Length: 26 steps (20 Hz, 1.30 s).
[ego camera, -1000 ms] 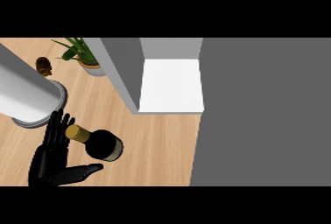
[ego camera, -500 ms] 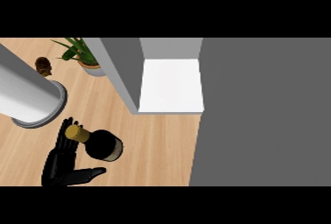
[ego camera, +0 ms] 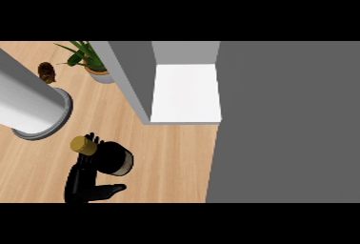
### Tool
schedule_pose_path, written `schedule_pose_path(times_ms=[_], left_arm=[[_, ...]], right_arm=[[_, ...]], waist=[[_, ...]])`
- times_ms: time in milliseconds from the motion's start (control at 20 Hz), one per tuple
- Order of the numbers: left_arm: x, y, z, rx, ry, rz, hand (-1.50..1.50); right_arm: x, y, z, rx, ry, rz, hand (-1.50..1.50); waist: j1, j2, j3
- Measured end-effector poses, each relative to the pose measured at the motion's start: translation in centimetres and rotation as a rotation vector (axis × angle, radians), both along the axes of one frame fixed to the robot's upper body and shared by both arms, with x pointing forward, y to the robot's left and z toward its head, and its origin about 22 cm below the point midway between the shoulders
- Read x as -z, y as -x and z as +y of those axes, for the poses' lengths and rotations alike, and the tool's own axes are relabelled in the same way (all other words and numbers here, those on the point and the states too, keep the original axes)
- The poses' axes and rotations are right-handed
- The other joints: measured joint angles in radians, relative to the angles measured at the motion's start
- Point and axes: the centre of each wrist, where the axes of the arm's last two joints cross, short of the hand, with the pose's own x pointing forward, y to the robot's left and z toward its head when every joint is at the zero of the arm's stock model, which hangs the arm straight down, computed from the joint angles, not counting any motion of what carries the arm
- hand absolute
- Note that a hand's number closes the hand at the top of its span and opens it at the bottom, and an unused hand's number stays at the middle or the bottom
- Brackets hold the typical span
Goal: Pick up the wine, place it into the cabinet and close the cabinet
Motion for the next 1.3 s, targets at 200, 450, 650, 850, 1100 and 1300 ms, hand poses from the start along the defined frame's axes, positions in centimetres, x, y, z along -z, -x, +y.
schedule_pose_path(times_ms=[200, 450, 650, 850, 1100, 1300], left_arm=[[1.7, -0.1, -0.2, 0.011, 0.052, 0.001, -1.5], [2.2, -0.9, 0.5, 0.03, 0.088, -0.026, -1.5], [2.7, -0.9, 0.3, 0.039, 0.083, -0.033, -1.5], [2.8, -1.0, 0.1, 0.037, 0.07, -0.024, -1.5], [2.4, -2.6, -1.3, 0.022, 0.076, -0.055, -1.5], [2.1, -3.8, -2.0, 0.003, 0.102, -0.081, 1.5]], right_arm=[[0.5, 0.4, 0.2, -0.013, -0.004, 0.012, -1.5], [-0.3, 0.3, 0.0, 0.001, 0.012, 0.011, -1.5], [-0.2, 0.1, 0.0, -0.001, 0.012, 0.005, -1.5], [-0.3, 0.1, -0.2, 0.013, 0.02, 0.009, -1.5], [-0.4, 0.2, 0.2, -0.005, 0.011, 0.021, -1.5], [-0.3, 0.2, 0.1, -0.001, 0.018, 0.026, -1.5]], waist=[[-0.002, 0.0, 0.0], [-0.001, -0.002, 0.003], [0.003, -0.006, 0.014], [0.005, -0.008, 0.019], [0.001, -0.004, 0.009], [0.0, -0.003, 0.005]])
